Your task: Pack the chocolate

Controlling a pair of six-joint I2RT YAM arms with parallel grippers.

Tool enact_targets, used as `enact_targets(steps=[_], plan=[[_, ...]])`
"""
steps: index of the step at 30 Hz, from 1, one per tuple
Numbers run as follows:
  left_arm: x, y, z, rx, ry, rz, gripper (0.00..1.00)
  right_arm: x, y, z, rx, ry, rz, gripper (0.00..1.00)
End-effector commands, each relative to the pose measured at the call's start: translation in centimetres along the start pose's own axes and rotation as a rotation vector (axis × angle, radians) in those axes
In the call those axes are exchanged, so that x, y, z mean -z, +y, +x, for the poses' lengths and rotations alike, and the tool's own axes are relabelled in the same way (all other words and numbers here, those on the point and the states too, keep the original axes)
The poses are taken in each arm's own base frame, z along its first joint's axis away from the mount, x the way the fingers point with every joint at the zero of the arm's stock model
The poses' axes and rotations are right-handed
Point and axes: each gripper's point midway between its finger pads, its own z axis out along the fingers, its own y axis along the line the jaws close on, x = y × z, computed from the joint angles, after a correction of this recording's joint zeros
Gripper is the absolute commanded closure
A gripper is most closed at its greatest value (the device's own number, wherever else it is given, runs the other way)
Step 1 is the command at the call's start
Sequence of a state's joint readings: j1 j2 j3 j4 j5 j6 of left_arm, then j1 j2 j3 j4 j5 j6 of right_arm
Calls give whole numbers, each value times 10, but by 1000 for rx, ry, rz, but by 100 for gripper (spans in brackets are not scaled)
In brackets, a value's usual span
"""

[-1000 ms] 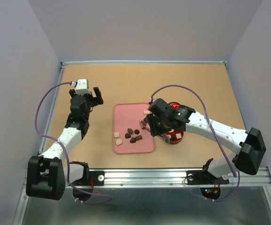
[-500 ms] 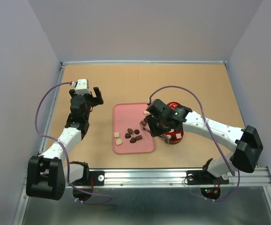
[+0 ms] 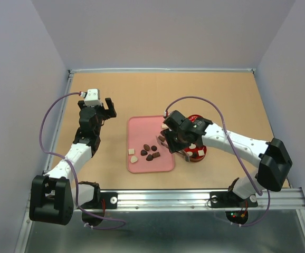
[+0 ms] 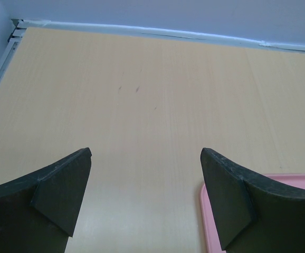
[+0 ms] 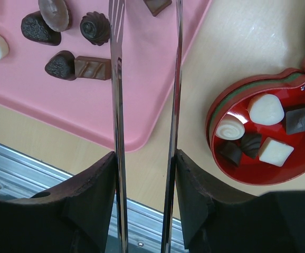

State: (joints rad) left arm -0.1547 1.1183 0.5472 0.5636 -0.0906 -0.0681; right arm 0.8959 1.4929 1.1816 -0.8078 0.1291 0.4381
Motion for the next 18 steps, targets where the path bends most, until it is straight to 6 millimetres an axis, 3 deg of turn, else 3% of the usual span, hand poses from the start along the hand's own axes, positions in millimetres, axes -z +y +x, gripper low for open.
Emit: enact_targets(steps=[1,10,16,18], plan=[[-2,0,-23,9,-64,-2,4,-2,6,-16,19,-47,-35,49],[-1,0,-24,9,-66,-3,4,1,15,-15,9,-37,-84,57],[-2,0,-24,9,-66,-3,4,14,12,-8,-25,-40,-90,68],[-1,1,-25,10,-69,-4,4,25,9,-14,-44,-76,-84,70]])
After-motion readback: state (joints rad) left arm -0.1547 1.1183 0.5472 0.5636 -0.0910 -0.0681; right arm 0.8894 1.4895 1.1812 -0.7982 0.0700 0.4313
